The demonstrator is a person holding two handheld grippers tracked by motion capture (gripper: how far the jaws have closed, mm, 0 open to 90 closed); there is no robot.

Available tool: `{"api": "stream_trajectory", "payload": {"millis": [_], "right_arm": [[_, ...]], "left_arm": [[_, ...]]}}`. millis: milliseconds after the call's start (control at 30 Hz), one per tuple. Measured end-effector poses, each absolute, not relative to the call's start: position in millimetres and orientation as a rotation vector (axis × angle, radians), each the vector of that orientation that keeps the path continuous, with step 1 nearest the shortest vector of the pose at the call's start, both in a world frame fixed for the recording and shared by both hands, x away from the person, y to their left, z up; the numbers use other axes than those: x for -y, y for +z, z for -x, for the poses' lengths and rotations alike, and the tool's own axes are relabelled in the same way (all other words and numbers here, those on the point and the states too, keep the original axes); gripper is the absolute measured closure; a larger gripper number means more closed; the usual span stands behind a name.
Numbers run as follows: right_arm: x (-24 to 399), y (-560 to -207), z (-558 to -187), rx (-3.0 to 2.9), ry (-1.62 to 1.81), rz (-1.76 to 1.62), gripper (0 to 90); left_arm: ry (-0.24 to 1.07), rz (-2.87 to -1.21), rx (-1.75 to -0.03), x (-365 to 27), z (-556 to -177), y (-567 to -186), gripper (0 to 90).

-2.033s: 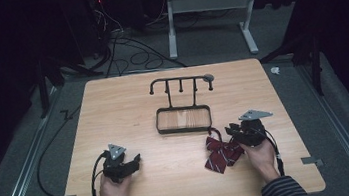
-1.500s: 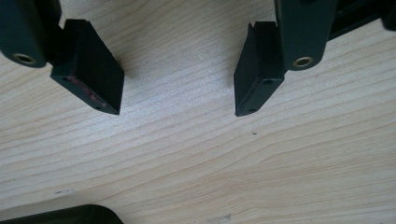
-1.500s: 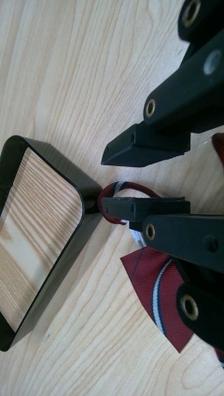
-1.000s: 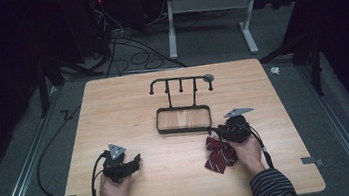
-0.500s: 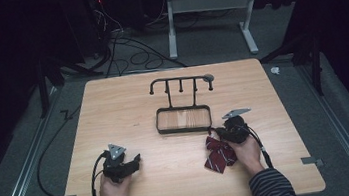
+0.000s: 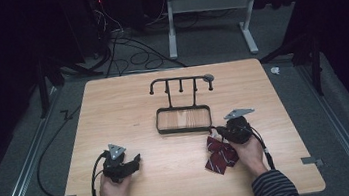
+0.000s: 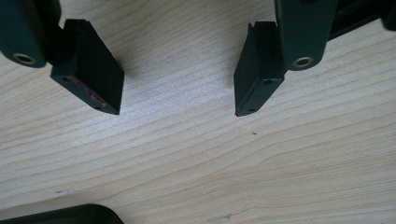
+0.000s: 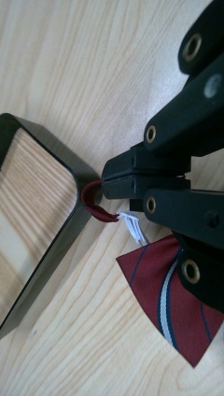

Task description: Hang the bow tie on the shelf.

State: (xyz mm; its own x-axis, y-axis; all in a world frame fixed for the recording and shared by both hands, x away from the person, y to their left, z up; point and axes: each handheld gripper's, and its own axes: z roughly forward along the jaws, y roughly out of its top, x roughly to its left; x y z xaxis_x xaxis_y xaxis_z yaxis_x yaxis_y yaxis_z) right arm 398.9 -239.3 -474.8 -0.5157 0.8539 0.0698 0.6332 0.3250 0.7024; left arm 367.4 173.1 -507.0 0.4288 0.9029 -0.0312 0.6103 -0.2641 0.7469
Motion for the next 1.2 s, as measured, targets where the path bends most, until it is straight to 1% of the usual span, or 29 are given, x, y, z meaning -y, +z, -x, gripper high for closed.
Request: {"api": "stream_trajectory", "payload": {"millis": [533,933,1200], "right_arm": [[244.1,-434.6,-374.4,-2.227,1.090,-1.202,90.0],[237.6,-402.8,-362.9,-2.198,1.158,-1.096,90.0],[233.4,-388.2,-360.3,-2.190,1.189,-1.044,90.0]], "left_arm": [[0.537,-1.983,-1.274,-172.9,-367.4,-507.1,33.9],[0.536,-1.981,-1.274,-173.0,-367.4,-507.2,33.8],[0.536,-1.981,-1.274,-173.1,-367.4,-507.2,33.8]]}}
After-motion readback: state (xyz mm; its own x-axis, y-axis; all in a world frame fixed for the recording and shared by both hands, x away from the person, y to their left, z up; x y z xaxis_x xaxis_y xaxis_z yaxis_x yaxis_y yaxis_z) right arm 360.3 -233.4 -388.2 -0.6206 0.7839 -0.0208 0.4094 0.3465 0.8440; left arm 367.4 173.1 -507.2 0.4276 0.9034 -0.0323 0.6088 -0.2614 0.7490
